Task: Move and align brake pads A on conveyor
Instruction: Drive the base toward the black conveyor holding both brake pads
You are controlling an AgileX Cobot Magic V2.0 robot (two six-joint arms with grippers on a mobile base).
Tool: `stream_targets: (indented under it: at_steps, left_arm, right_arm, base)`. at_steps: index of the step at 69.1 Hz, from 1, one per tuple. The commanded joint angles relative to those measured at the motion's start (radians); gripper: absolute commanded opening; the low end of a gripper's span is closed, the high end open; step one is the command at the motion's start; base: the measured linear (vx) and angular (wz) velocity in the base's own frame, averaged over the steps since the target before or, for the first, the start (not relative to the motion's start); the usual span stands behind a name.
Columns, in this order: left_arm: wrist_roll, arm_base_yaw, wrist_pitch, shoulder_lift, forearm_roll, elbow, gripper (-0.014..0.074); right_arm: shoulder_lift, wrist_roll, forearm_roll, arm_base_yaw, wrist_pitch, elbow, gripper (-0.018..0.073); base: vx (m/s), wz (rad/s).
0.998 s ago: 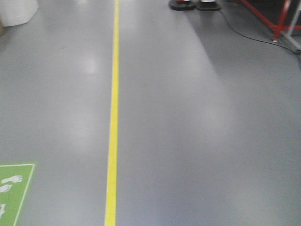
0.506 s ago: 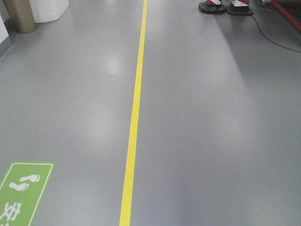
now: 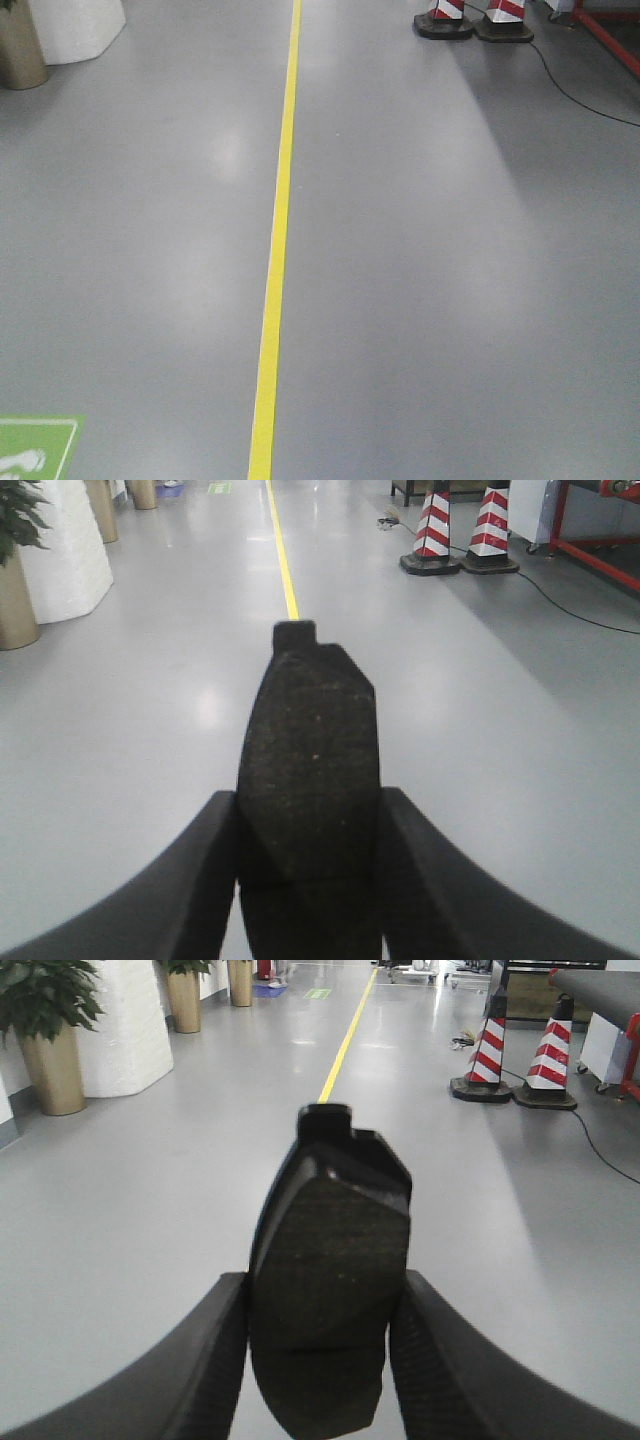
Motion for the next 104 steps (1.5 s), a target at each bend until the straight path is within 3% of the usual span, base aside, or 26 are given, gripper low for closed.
stream_targets:
  at_steps: [1,104]
  left_arm:
    - [-0.002,-0.006,-0.097,0.007,-0.008,-0.025,-0.0006]
    - [-0.002,-0.006,-0.098,0.007,-0.008,-0.025,-0.0006]
  right_arm:
    - [0.009,-0.011,-0.007,-0.007,-0.094,-0.029,-0.0008]
    - [0.009,-0.011,-0.007,-0.007,-0.094,-0.029,-0.0008]
  base:
    - [0.57,-0.12]
    - [0.74,-0.02]
